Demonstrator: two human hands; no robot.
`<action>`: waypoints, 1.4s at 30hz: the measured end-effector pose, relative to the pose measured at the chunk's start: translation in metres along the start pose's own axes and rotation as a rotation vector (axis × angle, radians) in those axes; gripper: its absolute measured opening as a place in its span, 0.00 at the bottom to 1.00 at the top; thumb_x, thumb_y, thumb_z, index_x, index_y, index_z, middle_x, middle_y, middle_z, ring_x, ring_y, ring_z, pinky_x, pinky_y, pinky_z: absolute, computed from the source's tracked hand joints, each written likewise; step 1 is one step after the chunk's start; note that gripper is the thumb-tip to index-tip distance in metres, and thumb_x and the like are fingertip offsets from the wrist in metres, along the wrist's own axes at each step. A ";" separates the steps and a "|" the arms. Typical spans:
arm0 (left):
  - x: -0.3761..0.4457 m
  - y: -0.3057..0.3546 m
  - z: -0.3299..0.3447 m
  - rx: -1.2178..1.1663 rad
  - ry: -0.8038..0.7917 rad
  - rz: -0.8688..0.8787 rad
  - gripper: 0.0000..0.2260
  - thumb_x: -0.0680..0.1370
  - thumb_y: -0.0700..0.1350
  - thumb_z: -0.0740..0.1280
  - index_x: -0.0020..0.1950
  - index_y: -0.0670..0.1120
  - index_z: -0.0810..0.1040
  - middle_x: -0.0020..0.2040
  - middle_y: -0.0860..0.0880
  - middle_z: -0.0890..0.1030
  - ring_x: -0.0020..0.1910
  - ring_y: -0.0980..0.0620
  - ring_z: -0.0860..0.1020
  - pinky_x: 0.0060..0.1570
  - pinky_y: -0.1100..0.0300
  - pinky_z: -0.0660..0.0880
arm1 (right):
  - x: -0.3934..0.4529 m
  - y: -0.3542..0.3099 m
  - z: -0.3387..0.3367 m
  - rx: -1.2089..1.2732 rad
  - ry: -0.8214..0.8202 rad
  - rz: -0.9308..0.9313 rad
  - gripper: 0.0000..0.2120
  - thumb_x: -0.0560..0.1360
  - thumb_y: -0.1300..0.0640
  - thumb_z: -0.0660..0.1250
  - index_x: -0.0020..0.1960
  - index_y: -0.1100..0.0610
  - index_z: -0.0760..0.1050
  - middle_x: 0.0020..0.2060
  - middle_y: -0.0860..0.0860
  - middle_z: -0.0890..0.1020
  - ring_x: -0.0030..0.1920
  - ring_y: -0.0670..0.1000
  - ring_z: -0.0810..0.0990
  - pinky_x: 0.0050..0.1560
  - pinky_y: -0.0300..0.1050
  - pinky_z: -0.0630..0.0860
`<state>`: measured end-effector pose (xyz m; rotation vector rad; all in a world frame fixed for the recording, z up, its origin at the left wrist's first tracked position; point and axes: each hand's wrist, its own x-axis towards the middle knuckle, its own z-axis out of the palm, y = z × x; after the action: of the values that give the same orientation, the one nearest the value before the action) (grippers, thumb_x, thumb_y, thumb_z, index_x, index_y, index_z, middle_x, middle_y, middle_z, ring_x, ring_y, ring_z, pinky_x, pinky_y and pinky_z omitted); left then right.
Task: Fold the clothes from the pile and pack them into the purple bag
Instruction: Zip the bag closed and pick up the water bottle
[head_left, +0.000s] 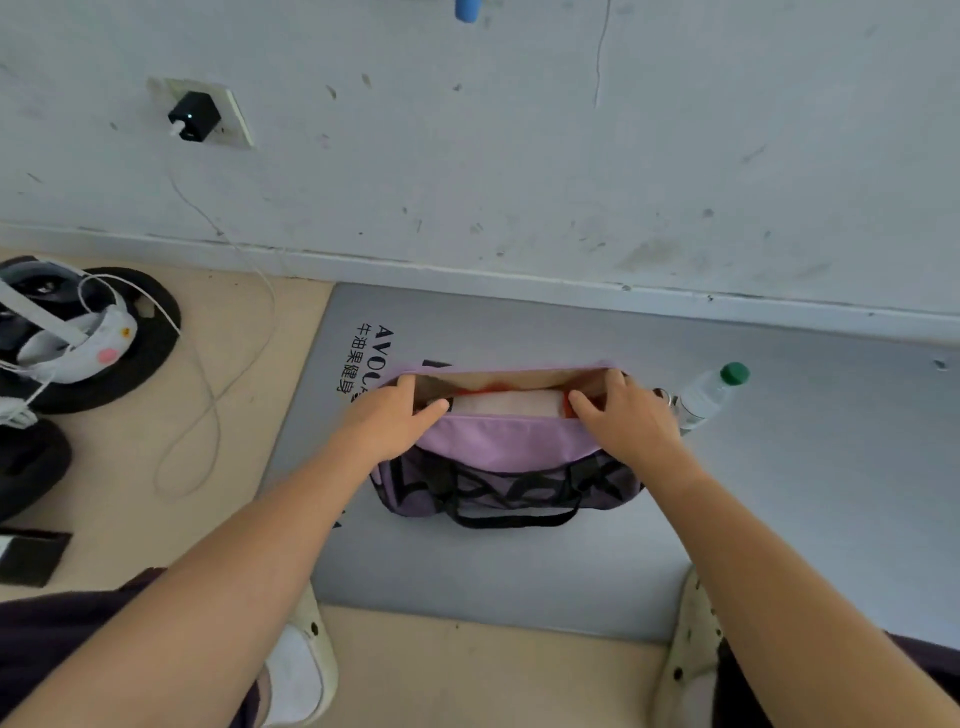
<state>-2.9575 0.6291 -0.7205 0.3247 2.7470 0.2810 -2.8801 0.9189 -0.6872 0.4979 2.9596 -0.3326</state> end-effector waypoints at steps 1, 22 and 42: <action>-0.005 0.003 0.009 -0.001 -0.058 -0.013 0.32 0.78 0.68 0.53 0.71 0.45 0.64 0.63 0.40 0.78 0.59 0.39 0.77 0.53 0.51 0.75 | -0.006 0.006 0.007 0.023 -0.068 0.008 0.28 0.77 0.36 0.56 0.65 0.57 0.69 0.58 0.56 0.79 0.54 0.60 0.79 0.50 0.51 0.74; -0.018 0.163 0.078 -0.291 -0.112 0.233 0.17 0.79 0.57 0.66 0.36 0.46 0.75 0.32 0.48 0.76 0.36 0.45 0.73 0.36 0.53 0.69 | 0.020 0.156 -0.002 0.699 0.291 0.429 0.32 0.76 0.53 0.68 0.76 0.56 0.59 0.70 0.56 0.66 0.65 0.56 0.72 0.63 0.48 0.70; -0.032 0.240 0.030 -0.639 -0.077 0.268 0.11 0.75 0.60 0.69 0.48 0.53 0.82 0.45 0.60 0.82 0.45 0.65 0.77 0.43 0.68 0.71 | -0.009 0.170 -0.069 0.521 -0.095 0.170 0.15 0.70 0.52 0.75 0.51 0.59 0.77 0.46 0.57 0.81 0.48 0.57 0.80 0.49 0.50 0.76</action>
<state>-2.8726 0.8540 -0.6810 0.5037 2.3692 1.1476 -2.8201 1.0885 -0.6521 0.7542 2.6937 -1.0817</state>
